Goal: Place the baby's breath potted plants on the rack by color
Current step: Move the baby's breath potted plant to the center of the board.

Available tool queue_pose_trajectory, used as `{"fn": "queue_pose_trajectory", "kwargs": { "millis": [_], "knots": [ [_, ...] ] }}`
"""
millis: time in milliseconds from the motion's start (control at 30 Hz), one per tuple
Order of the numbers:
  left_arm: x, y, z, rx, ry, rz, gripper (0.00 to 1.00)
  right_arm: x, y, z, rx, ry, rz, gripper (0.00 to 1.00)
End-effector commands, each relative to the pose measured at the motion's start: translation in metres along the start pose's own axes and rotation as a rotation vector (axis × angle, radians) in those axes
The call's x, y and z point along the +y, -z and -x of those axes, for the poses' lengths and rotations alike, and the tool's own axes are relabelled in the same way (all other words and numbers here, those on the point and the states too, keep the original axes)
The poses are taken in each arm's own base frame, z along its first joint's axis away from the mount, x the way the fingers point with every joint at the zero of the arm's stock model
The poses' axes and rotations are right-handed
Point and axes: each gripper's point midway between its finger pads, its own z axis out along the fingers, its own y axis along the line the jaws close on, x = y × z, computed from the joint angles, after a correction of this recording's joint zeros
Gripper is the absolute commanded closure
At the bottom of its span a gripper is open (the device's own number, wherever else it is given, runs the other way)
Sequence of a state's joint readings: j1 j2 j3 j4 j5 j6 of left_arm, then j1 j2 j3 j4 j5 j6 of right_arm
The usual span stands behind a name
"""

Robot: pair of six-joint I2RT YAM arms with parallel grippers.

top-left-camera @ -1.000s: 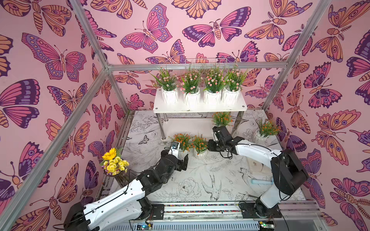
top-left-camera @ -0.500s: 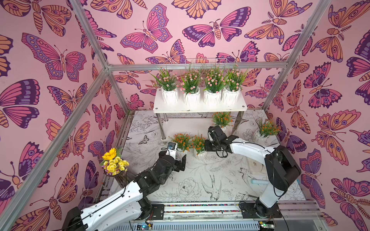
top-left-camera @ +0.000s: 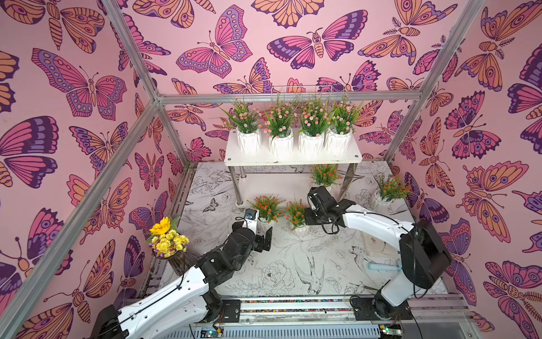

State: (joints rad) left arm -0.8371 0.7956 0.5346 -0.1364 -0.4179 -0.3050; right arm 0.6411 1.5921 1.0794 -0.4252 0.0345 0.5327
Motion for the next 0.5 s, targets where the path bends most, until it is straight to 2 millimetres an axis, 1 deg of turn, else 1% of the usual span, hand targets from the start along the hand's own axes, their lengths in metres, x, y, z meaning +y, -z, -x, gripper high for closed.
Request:
{"fn": "queue_pose_trajectory", "kwargs": {
  "millis": [0,200,333,467],
  "knots": [
    [0.005,0.001,-0.007,0.013,0.004,0.008,0.00,-0.015,0.031,0.002,-0.050,0.004,-0.035,0.99],
    [0.005,0.001,-0.006,0.011,0.006,0.007,0.00,-0.056,0.051,-0.027,-0.055,-0.053,-0.103,0.99],
    [0.007,0.000,-0.008,0.014,0.008,0.011,0.00,-0.085,0.057,-0.048,-0.063,-0.138,-0.120,0.99],
    [0.006,-0.001,-0.009,0.019,0.009,0.011,0.00,-0.104,0.060,-0.064,-0.079,-0.203,-0.134,0.98]
  ]
}}
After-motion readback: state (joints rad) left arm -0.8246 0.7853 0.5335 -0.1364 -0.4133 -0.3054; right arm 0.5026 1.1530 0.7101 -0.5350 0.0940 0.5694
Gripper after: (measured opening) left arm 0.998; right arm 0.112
